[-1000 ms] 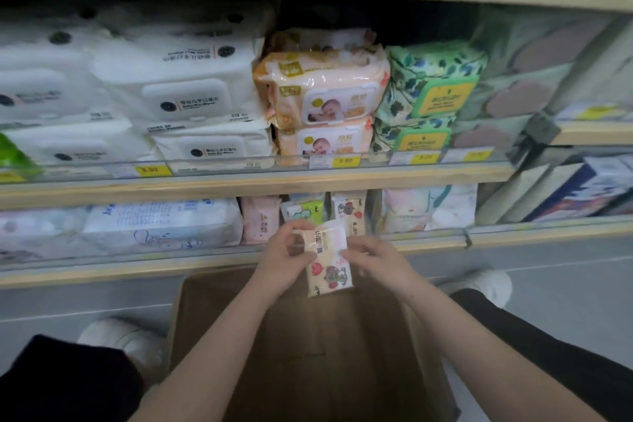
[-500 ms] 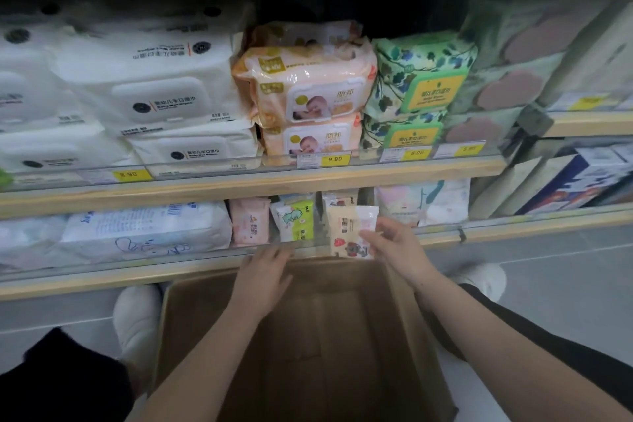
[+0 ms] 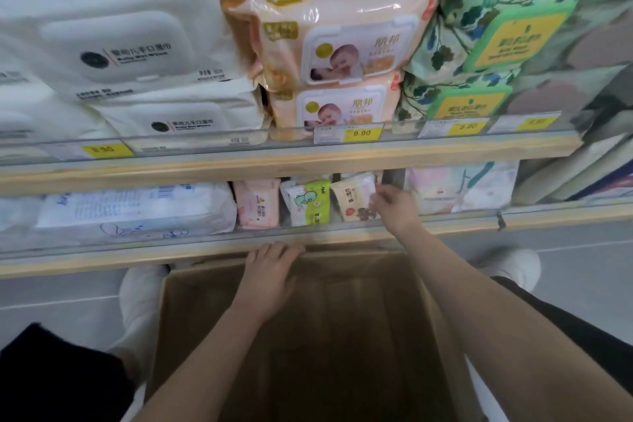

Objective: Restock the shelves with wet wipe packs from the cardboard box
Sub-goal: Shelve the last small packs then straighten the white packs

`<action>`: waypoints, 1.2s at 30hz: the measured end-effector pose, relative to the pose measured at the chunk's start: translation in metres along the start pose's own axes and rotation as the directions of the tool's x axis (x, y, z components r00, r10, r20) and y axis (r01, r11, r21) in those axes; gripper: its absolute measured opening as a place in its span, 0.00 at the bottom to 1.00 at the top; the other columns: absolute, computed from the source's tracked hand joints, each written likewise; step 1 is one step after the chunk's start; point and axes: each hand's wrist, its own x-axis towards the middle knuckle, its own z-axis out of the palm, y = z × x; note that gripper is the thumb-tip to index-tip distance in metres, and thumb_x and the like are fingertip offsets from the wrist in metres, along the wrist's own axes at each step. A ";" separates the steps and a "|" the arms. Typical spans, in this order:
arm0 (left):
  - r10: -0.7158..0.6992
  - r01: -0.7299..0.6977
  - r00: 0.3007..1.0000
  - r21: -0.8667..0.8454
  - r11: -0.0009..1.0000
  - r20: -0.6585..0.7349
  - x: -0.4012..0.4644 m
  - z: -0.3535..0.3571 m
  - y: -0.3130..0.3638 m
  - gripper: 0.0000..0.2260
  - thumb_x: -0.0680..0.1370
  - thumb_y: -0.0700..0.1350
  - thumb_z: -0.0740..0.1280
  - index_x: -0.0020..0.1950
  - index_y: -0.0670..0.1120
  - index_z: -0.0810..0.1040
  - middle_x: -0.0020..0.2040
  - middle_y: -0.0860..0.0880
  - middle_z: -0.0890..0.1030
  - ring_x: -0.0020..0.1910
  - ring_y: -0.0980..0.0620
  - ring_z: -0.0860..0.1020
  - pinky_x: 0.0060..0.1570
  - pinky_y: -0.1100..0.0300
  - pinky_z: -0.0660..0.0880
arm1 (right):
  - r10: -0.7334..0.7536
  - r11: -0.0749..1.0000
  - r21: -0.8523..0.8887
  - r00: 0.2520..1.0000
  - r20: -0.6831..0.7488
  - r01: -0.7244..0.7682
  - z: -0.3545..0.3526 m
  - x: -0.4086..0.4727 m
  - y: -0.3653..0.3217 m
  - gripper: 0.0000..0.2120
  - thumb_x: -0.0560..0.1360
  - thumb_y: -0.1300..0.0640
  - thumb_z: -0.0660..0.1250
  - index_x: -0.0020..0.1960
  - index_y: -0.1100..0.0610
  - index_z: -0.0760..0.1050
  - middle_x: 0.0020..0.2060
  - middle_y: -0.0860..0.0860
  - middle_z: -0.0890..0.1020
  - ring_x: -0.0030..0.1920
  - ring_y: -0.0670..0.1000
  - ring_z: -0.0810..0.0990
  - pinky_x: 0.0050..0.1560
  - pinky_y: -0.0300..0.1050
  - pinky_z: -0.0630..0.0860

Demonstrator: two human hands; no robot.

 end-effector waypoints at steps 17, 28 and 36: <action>-0.049 0.062 0.998 -0.461 0.885 0.040 0.022 -0.020 0.032 0.17 0.80 0.48 0.60 0.68 0.50 0.69 0.65 0.50 0.73 0.63 0.54 0.72 0.63 0.59 0.68 | 0.034 0.991 -0.131 0.999 -0.009 -0.034 -0.011 -0.030 -0.003 0.13 0.79 0.60 0.60 0.60 0.65 0.74 0.52 0.59 0.79 0.54 0.57 0.77 0.45 0.35 0.64; -0.197 0.169 0.980 -0.556 0.814 0.011 0.106 0.012 0.083 0.25 0.79 0.44 0.62 0.74 0.42 0.59 0.68 0.42 0.72 0.66 0.45 0.71 0.57 0.64 0.66 | -0.014 0.999 -0.040 0.997 0.073 0.017 -0.001 -0.022 0.012 0.18 0.79 0.58 0.60 0.68 0.63 0.66 0.62 0.59 0.76 0.63 0.58 0.74 0.62 0.50 0.70; -0.252 0.166 0.965 -0.572 0.803 -0.073 0.131 0.035 0.087 0.29 0.78 0.40 0.63 0.76 0.47 0.55 0.67 0.47 0.73 0.64 0.48 0.72 0.51 0.70 0.63 | -0.059 0.998 -0.021 0.996 0.064 0.060 0.011 0.017 0.027 0.23 0.80 0.57 0.57 0.74 0.56 0.59 0.66 0.53 0.74 0.64 0.54 0.73 0.53 0.36 0.66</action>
